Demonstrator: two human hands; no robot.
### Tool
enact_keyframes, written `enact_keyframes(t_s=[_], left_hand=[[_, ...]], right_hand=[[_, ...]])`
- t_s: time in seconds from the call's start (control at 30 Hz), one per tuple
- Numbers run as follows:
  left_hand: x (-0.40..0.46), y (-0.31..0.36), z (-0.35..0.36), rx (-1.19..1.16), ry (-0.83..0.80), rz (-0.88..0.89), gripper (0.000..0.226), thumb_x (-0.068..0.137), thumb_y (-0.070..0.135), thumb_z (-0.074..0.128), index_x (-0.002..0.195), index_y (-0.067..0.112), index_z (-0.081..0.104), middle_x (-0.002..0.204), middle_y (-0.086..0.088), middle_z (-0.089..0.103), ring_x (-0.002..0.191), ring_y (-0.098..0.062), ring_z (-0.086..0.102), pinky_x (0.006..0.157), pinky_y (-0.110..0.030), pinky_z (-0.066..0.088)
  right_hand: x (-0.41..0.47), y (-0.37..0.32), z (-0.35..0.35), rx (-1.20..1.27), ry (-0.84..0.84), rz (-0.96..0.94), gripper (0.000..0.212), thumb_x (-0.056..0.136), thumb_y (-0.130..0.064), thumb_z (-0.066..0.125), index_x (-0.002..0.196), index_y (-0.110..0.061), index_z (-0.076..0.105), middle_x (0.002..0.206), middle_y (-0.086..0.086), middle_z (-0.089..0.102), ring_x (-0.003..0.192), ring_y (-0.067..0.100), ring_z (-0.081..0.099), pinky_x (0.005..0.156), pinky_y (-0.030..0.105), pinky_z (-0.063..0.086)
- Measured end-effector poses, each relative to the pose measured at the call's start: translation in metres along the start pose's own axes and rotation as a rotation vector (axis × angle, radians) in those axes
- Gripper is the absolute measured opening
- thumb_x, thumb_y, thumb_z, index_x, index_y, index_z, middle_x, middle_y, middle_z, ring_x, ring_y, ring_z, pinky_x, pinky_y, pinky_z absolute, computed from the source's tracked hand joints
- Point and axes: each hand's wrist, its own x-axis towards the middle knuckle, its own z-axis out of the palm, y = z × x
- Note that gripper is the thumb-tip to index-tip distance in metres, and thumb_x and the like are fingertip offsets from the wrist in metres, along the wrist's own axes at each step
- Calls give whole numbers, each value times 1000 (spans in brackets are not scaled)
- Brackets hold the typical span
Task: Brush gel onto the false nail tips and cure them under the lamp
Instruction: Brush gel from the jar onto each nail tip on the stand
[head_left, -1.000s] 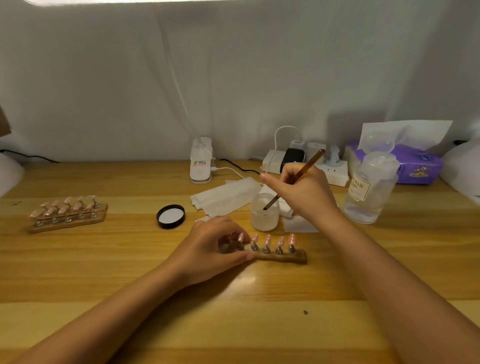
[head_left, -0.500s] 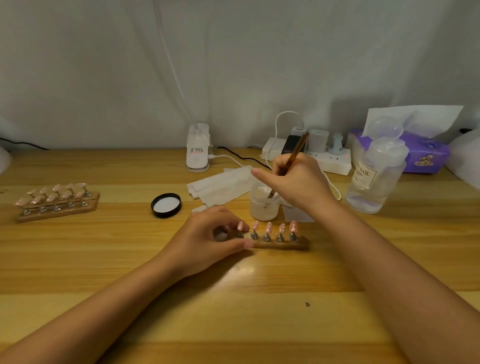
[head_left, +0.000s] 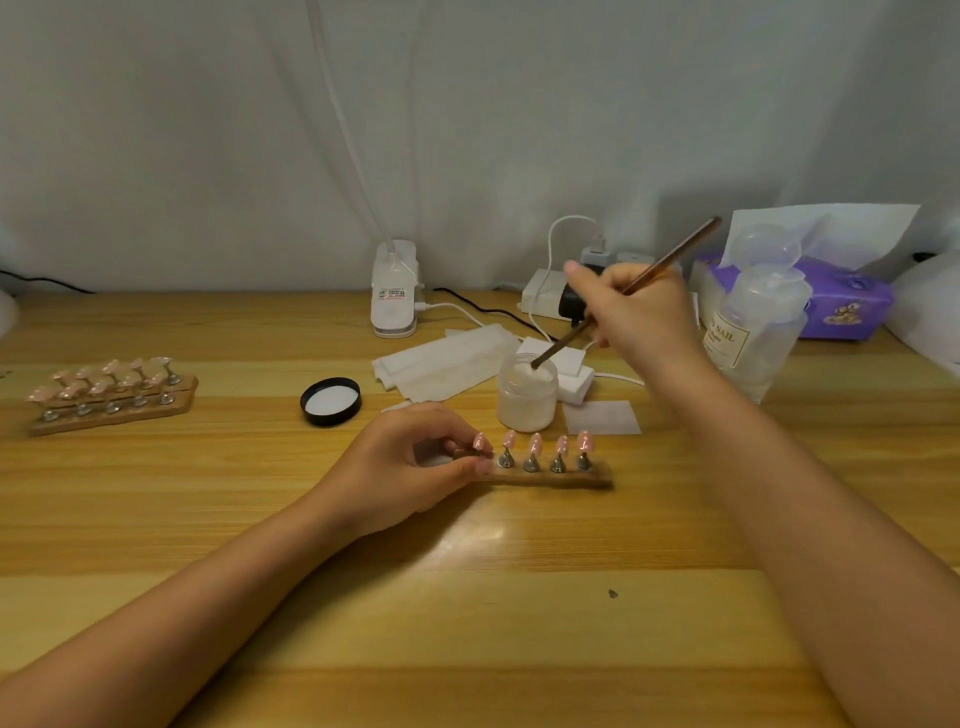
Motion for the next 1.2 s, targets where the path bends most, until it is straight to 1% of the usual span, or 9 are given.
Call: enact_keyframes(t_s=[0.13, 0.23, 0.33, 0.47, 0.53, 0.6, 0.7, 0.97, 1.2], left_hand=[[-1, 1, 0, -10, 10, 13, 14, 76, 9, 71, 85, 20, 72, 87, 4, 66, 85, -11, 61, 82, -36, 51], [-1, 1, -1, -14, 18, 7, 15, 75, 9, 71, 85, 21, 72, 89, 6, 65, 87, -7, 61, 83, -33, 51], [0, 1, -1, 2, 14, 5, 14, 76, 11, 71, 84, 22, 72, 87, 6, 65, 85, -9, 60, 79, -33, 52], [-1, -1, -1, 29, 9, 13, 16, 77, 12, 71, 82, 26, 71, 83, 9, 65, 81, -6, 59, 73, -23, 48], [0, -1, -1, 30, 10, 10, 16, 77, 12, 71, 81, 28, 71, 83, 9, 65, 80, -6, 58, 72, -22, 48], [0, -1, -1, 25, 13, 11, 17, 77, 13, 71, 80, 29, 70, 82, 9, 66, 80, -7, 59, 72, -24, 48], [0, -1, 0, 18, 19, 10, 18, 76, 14, 71, 76, 32, 69, 81, 7, 66, 80, -11, 60, 71, -30, 49], [0, -2, 0, 2, 31, 14, 19, 75, 12, 72, 76, 31, 70, 79, 9, 66, 78, -7, 60, 68, -20, 49], [0, -2, -1, 22, 21, 27, 16, 76, 12, 71, 76, 28, 69, 80, 7, 65, 76, -6, 58, 63, -13, 42]], right_hand=[[0, 8, -6, 109, 52, 209, 37, 89, -31, 57, 57, -15, 53, 32, -11, 46, 30, -2, 43, 34, 7, 32], [-2, 14, -5, 109, 56, 268, 35, 90, -30, 56, 58, -16, 53, 32, -11, 45, 29, -2, 43, 34, 7, 32], [-3, 15, -6, 104, 69, 294, 34, 90, -30, 56, 58, -17, 53, 32, -11, 45, 29, -2, 42, 34, 7, 32], [-3, 15, -12, 71, 90, 305, 35, 90, -31, 54, 58, -19, 51, 33, -11, 44, 30, -2, 41, 41, 13, 35], [-3, 14, -16, 64, 119, 291, 35, 90, -30, 54, 58, -18, 51, 38, -10, 45, 30, -2, 41, 40, 13, 35], [-2, 10, -21, 102, 146, 293, 34, 90, -28, 54, 58, -18, 50, 39, -9, 45, 29, -2, 40, 37, 10, 34], [0, 5, -24, 194, 169, 305, 34, 90, -27, 54, 58, -18, 49, 32, -10, 43, 29, 0, 38, 35, 9, 32], [-9, 11, -6, 172, 59, 318, 32, 90, -28, 56, 61, -17, 53, 33, -11, 45, 30, -2, 42, 34, 9, 33], [-8, 16, -13, 161, 104, 334, 31, 90, -27, 55, 61, -16, 52, 33, -11, 45, 29, -2, 41, 34, 8, 33]])
